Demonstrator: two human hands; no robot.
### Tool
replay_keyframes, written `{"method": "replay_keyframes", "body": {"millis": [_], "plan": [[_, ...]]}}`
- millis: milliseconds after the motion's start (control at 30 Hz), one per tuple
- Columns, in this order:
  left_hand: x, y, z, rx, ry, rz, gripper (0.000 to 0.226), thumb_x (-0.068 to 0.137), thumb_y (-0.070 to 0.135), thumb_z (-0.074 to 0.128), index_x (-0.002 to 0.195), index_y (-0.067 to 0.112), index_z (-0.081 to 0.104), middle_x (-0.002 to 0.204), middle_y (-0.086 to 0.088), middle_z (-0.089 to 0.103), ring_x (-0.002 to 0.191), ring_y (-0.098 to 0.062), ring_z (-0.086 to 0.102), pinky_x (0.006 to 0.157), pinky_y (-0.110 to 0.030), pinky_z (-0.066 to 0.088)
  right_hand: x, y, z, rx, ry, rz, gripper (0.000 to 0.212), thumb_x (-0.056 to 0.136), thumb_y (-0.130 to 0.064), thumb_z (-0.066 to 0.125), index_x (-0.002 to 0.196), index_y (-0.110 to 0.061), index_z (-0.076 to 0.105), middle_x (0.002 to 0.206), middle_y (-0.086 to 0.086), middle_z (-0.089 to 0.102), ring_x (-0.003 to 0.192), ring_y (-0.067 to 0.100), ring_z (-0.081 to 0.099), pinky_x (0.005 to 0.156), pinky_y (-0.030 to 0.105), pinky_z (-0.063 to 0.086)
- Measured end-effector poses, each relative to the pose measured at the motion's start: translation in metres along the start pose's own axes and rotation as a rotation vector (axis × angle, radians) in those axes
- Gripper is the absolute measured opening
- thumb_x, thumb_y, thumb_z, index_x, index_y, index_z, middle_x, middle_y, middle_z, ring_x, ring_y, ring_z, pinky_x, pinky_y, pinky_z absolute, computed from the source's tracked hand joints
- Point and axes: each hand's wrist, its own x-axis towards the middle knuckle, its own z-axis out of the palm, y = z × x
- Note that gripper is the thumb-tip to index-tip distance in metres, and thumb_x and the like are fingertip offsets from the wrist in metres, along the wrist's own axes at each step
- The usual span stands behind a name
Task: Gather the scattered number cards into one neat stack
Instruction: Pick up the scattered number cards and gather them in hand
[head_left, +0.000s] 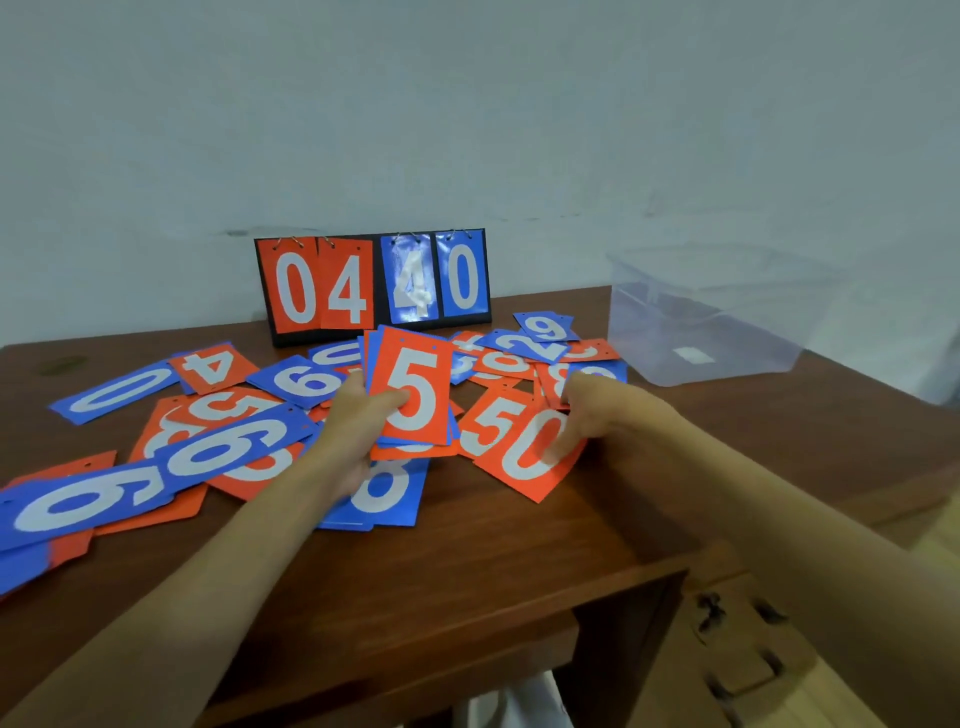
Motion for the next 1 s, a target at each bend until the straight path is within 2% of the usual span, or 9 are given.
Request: {"method": "replay_keyframes", "body": {"millis": [200,367,467,533,667,767,867,933,1000], "plan": [[0.001,0.002,0.006,0.074,-0.012,0.052,0.041,0.092,0.017,0.062,0.129,0.017,0.045,0.090,0.003,0.062,0.072,-0.013,0.064,0.047,-0.024,0.051,-0.004,0.011,-0.004,0.094,-0.080,-0.119,0.067,0.077,-0.032,0.077,0.135,-0.013,0.049,0.136,0.007,0.050,0.122,0.023,0.048,0.102,0.032,0.041],[0.007,0.000,0.019,0.151,-0.001,0.053,0.046,0.092,0.018,0.062,0.134,0.017,0.043,0.117,-0.008,0.063,0.083,-0.019,0.065,0.064,-0.032,0.054,0.003,0.020,0.000,0.227,-0.078,-0.146,0.074,0.075,-0.024,0.079,0.138,-0.015,0.043,0.139,0.009,0.047,0.126,0.026,0.047,0.104,0.036,0.041],[0.011,0.001,0.025,0.206,-0.008,0.075,0.045,0.092,0.020,0.062,0.133,0.019,0.043,0.109,-0.002,0.062,0.078,-0.014,0.065,0.058,-0.027,0.052,0.008,0.023,-0.002,0.308,-0.068,-0.180,0.075,0.072,-0.022,0.081,0.137,-0.015,0.044,0.136,0.008,0.050,0.121,0.025,0.051,0.103,0.039,0.044],[0.013,0.002,0.028,0.255,-0.011,0.098,0.043,0.092,0.022,0.061,0.131,0.021,0.042,0.105,0.001,0.060,0.077,-0.012,0.064,0.056,-0.026,0.051,0.008,0.026,-0.005,0.463,-0.061,-0.228,0.069,0.074,-0.020,0.080,0.134,-0.015,0.047,0.128,0.006,0.059,0.113,0.022,0.059,0.102,0.041,0.046],[0.016,0.007,0.031,0.325,-0.103,0.100,0.032,0.093,0.021,0.059,0.120,0.027,0.044,0.104,0.001,0.065,0.081,-0.016,0.068,0.062,-0.030,0.056,0.012,0.024,-0.012,0.921,-0.096,-0.386,0.036,0.076,-0.012,0.076,0.108,-0.020,0.062,0.103,0.002,0.073,0.095,0.020,0.071,0.092,0.044,0.054],[0.014,0.006,0.035,0.255,-0.186,0.014,0.020,0.097,0.028,0.053,0.117,0.027,0.047,0.097,-0.001,0.070,0.076,-0.017,0.072,0.059,-0.031,0.059,0.020,0.000,-0.013,0.842,0.052,-0.442,0.039,0.074,-0.017,0.079,0.107,-0.013,0.060,0.098,-0.001,0.072,0.086,0.014,0.072,0.082,0.034,0.059],[0.016,0.003,0.034,0.123,-0.209,-0.079,0.037,0.092,0.039,0.058,0.124,0.021,0.052,0.101,-0.005,0.073,0.080,-0.022,0.073,0.068,-0.037,0.061,0.031,-0.024,-0.010,0.707,0.201,-0.457,0.034,0.075,-0.025,0.079,0.099,-0.019,0.056,0.094,-0.006,0.065,0.079,0.007,0.065,0.074,0.026,0.057],[0.019,-0.001,0.032,0.260,-0.190,-0.014,0.054,0.089,0.033,0.065,0.137,0.021,0.044,0.114,-0.003,0.068,0.082,-0.017,0.071,0.061,-0.030,0.060,0.039,-0.033,-0.005,0.659,0.253,-0.455,0.028,0.082,-0.034,0.071,0.101,-0.020,0.055,0.094,-0.006,0.063,0.077,0.005,0.061,0.063,0.017,0.050],[0.023,-0.006,0.028,0.314,-0.097,0.043,0.055,0.090,0.029,0.065,0.139,0.024,0.041,0.117,0.001,0.063,0.083,-0.013,0.068,0.058,-0.026,0.056,0.047,-0.033,-0.001,0.633,0.335,-0.408,0.030,0.087,-0.041,0.064,0.107,-0.019,0.058,0.103,0.000,0.066,0.083,0.010,0.061,0.063,0.018,0.047]]}}
